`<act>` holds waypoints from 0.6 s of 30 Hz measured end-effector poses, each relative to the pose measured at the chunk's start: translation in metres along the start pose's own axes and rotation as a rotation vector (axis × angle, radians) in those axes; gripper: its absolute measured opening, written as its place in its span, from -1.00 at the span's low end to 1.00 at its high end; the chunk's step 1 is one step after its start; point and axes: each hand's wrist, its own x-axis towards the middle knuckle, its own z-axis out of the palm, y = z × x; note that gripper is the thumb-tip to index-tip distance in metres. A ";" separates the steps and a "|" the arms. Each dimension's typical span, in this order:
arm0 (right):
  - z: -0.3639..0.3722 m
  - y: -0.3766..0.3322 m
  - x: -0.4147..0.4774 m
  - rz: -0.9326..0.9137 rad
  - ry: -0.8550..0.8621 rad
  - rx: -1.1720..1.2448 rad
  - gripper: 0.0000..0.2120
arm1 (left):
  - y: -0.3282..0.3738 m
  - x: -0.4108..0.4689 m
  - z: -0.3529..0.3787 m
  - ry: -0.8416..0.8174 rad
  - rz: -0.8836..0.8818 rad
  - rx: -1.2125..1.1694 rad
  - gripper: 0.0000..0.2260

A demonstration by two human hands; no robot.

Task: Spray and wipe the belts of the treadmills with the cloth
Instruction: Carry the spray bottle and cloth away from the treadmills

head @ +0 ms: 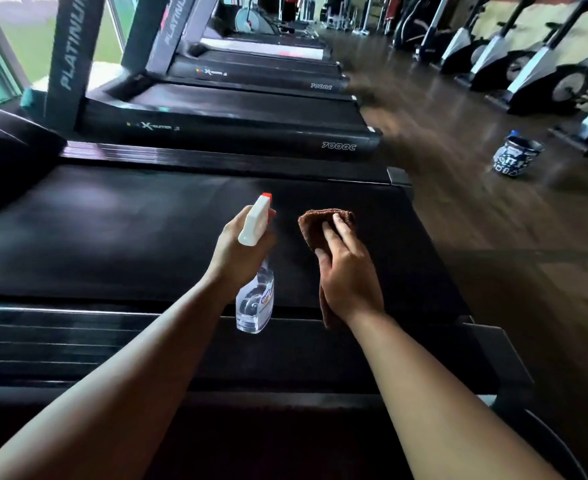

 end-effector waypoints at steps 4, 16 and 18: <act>0.018 0.034 0.021 0.048 -0.050 -0.028 -0.54 | -0.021 0.029 0.028 -0.030 -0.020 0.013 -0.71; -0.004 0.058 0.113 0.122 -0.120 0.011 -0.56 | 0.012 0.102 0.057 -0.076 -0.121 0.092 -0.65; -0.034 0.050 0.124 0.135 -0.125 0.021 -0.56 | 0.044 0.109 0.053 -0.068 -0.150 0.119 -0.65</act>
